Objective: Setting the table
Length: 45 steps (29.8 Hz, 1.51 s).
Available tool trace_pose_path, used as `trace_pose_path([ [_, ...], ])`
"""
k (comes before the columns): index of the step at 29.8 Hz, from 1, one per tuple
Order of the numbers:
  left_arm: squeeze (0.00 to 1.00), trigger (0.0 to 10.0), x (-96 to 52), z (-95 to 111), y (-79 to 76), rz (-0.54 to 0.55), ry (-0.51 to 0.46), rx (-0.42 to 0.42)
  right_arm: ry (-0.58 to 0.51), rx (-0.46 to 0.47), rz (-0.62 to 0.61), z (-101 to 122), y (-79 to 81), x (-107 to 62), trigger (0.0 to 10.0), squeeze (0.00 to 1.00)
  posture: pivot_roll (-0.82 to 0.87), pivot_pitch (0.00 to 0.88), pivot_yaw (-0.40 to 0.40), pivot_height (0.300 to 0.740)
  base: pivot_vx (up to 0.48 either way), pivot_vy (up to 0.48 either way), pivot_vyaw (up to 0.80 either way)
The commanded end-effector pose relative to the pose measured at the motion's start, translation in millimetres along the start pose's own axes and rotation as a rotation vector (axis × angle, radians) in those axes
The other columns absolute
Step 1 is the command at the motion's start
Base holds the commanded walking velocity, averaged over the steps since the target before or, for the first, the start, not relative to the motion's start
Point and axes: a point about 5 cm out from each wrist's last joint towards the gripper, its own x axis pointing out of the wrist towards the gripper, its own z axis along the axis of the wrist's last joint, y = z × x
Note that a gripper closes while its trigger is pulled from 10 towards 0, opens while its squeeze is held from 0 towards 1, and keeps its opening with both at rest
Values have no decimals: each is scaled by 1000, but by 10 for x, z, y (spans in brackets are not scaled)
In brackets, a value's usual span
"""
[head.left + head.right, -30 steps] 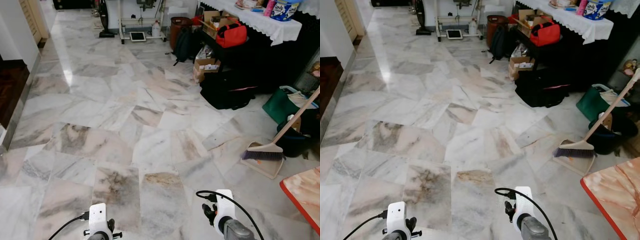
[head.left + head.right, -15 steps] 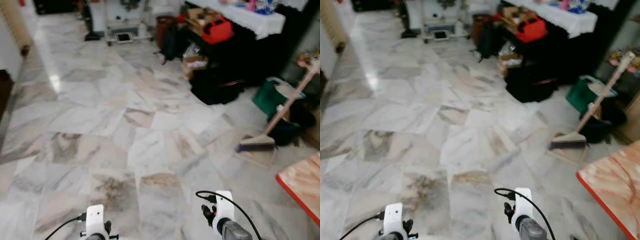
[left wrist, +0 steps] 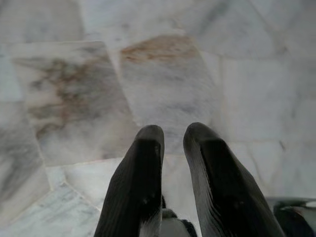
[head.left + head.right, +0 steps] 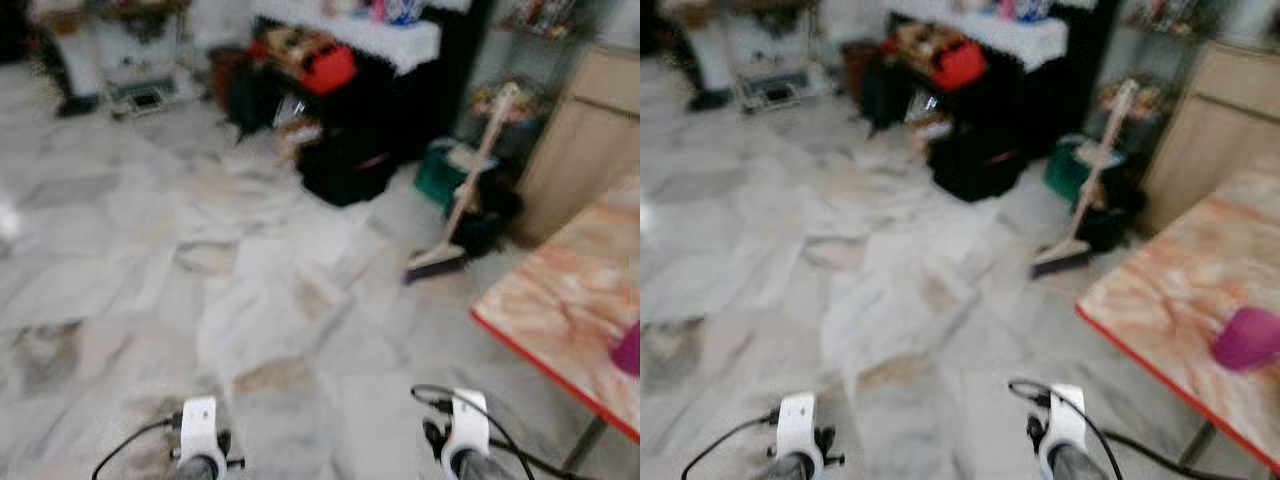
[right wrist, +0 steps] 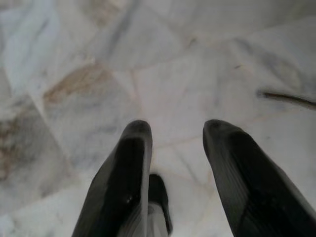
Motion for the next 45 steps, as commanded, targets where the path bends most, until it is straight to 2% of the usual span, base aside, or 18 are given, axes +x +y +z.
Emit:
trace_pose_path([
  [1, 0, 10000, 0, 1, 15, -2, 4, 12, 1, 17, -10, -3, -15, -2, 10000, 0, -119, 0, 18, 740, 0, 0, -738],
  [45, 0, 10000, 15, 40, -40, -48, -3, 36, -2, 50, -39, -15, -49, -9, 10000, 0, -133, 0, 31, 740, 0, 0, -738],
])
